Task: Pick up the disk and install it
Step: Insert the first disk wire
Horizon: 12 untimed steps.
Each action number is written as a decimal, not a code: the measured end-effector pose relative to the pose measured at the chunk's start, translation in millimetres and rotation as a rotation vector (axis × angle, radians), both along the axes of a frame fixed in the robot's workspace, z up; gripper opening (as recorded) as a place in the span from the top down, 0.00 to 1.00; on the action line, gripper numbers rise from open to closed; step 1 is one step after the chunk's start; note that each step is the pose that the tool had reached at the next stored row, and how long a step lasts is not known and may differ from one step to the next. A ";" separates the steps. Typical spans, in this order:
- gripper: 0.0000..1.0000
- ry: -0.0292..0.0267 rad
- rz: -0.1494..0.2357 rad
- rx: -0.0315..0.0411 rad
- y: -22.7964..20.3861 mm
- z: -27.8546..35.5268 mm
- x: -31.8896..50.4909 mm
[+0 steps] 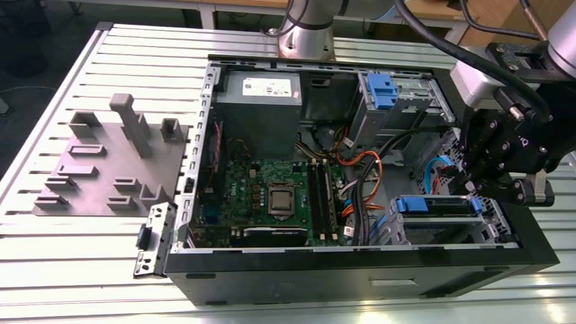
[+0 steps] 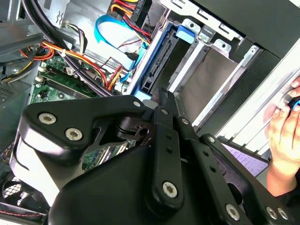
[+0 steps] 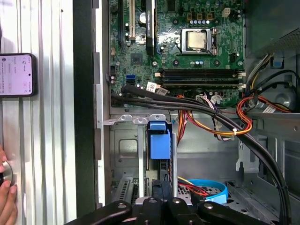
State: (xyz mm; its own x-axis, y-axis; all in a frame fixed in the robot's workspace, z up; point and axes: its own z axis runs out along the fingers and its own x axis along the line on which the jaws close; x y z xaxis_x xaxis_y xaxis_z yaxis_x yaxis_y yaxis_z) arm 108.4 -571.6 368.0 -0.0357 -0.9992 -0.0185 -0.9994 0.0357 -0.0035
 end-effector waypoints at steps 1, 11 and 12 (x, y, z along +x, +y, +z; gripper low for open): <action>0.89 0.0000 0.000 0.0000 0.0 0.0 0.0; 0.89 0.0000 0.000 0.0001 6.7 0.0 1.1; 0.89 0.0003 0.000 0.0000 7.4 0.0 1.5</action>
